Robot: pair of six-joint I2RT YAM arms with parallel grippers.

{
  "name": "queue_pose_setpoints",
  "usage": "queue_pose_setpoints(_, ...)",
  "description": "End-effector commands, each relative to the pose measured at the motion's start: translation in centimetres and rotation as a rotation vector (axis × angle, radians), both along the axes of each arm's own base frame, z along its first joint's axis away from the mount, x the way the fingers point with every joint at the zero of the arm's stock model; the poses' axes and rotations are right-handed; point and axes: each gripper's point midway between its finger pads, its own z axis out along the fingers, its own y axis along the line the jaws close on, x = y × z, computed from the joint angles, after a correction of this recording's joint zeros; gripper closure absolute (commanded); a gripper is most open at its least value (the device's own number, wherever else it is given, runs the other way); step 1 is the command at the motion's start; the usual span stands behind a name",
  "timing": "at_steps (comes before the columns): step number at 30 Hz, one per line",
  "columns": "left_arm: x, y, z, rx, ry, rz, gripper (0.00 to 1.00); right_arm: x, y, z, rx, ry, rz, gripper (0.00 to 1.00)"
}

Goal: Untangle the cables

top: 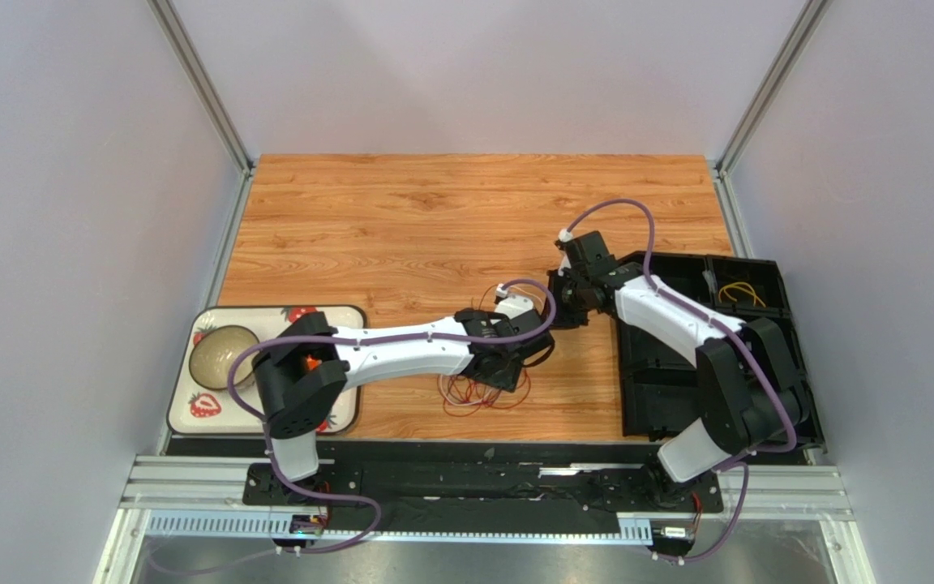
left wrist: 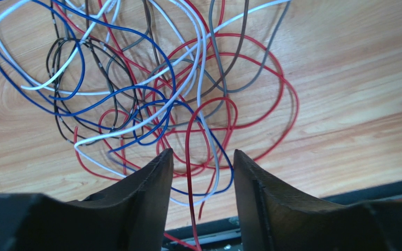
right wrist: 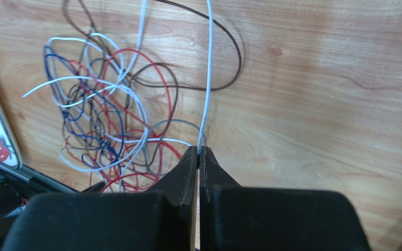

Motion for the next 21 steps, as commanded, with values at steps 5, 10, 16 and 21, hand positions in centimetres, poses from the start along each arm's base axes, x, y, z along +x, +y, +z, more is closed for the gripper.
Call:
queue_pose_setpoints(5, 0.7, -0.1, -1.8, 0.045, -0.021, 0.023, 0.91, 0.8, 0.1, 9.7, 0.056, -0.209, 0.022, 1.00)
queue_pose_setpoints(10, 1.6, 3.1, -0.7, 0.142, -0.081, 0.104, 1.00, 0.6, 0.1, 15.0, 0.097, -0.315, 0.035, 1.00)
queue_pose_setpoints(16, 3.3, 8.0, -0.6, 0.160, -0.060, 0.178, 1.00, 1.2, -0.6, 24.3, 0.147, -0.520, -0.003, 1.00)
queue_pose_setpoints(21, 4.5, 10.5, 0.7, 0.138, -0.073, 0.235, 1.00, 0.6, -2.2, 33.4, 0.174, -0.697, -0.049, 1.00)
